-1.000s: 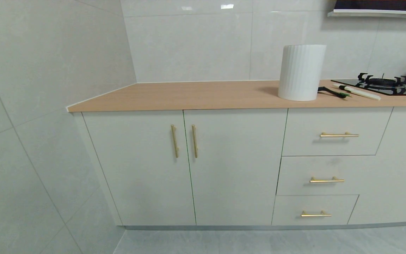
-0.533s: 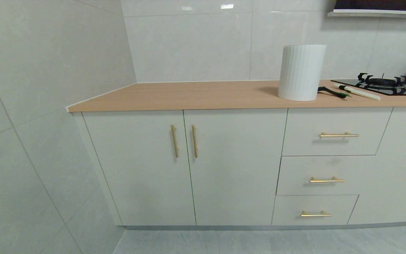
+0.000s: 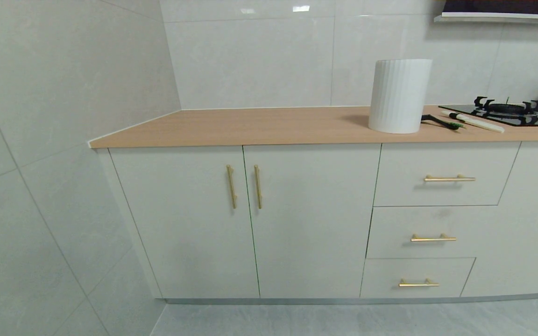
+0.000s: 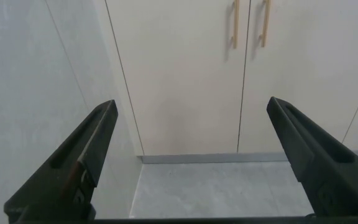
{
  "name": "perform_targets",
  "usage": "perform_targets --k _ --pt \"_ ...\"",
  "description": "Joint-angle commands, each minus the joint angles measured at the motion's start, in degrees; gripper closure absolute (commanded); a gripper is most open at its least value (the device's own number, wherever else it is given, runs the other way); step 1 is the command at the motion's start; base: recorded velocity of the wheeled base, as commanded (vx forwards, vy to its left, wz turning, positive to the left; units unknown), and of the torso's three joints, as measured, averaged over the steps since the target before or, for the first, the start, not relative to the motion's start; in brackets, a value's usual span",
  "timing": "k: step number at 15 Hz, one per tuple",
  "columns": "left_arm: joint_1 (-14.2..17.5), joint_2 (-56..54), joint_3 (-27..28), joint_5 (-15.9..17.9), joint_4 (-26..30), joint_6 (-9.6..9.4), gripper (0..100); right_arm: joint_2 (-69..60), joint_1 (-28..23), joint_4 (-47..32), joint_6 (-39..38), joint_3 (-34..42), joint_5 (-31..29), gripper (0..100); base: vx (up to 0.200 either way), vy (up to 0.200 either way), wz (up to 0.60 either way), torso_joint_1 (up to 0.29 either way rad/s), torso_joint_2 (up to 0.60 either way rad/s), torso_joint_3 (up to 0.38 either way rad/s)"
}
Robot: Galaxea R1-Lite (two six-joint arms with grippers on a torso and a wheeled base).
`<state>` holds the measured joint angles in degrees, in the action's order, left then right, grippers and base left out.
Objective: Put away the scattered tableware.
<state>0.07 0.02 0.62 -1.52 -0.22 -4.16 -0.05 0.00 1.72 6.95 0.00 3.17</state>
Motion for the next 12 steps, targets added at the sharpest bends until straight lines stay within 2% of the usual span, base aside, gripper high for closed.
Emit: perform_targets --k 1,4,8,9,10,12 --pt "0.0 0.0 0.0 -0.1 0.0 0.03 0 0.0 0.0 -1.1 1.9 0.0 2.3 0 0.000 0.000 0.00 0.000 0.00 0.000" --pt "0.0 0.0 0.0 0.0 0.0 0.11 0 0.1 0.0 -1.5 -6.2 0.0 -2.4 0 0.000 0.000 0.00 0.000 0.00 0.000" --pt "0.0 0.0 0.0 0.4 0.0 0.47 0 0.1 0.0 -1.5 -6.1 0.0 -2.5 0 0.000 0.000 0.00 0.000 0.00 0.000" --pt "0.0 0.0 -0.5 1.3 0.4 0.73 0 0.1 0.0 -1.5 -6.2 0.0 -2.6 0 0.000 0.000 0.00 0.000 0.00 0.000" --pt "0.0 0.0 -0.6 1.7 0.3 1.78 0 0.1 0.0 -1.5 -6.2 0.0 -2.6 0 0.000 0.000 0.00 0.000 0.00 0.000" --pt "0.0 0.0 -0.6 1.7 0.3 2.14 0 0.1 0.0 -1.5 -6.3 0.0 -2.6 0 0.000 0.000 0.00 0.000 0.00 0.000"
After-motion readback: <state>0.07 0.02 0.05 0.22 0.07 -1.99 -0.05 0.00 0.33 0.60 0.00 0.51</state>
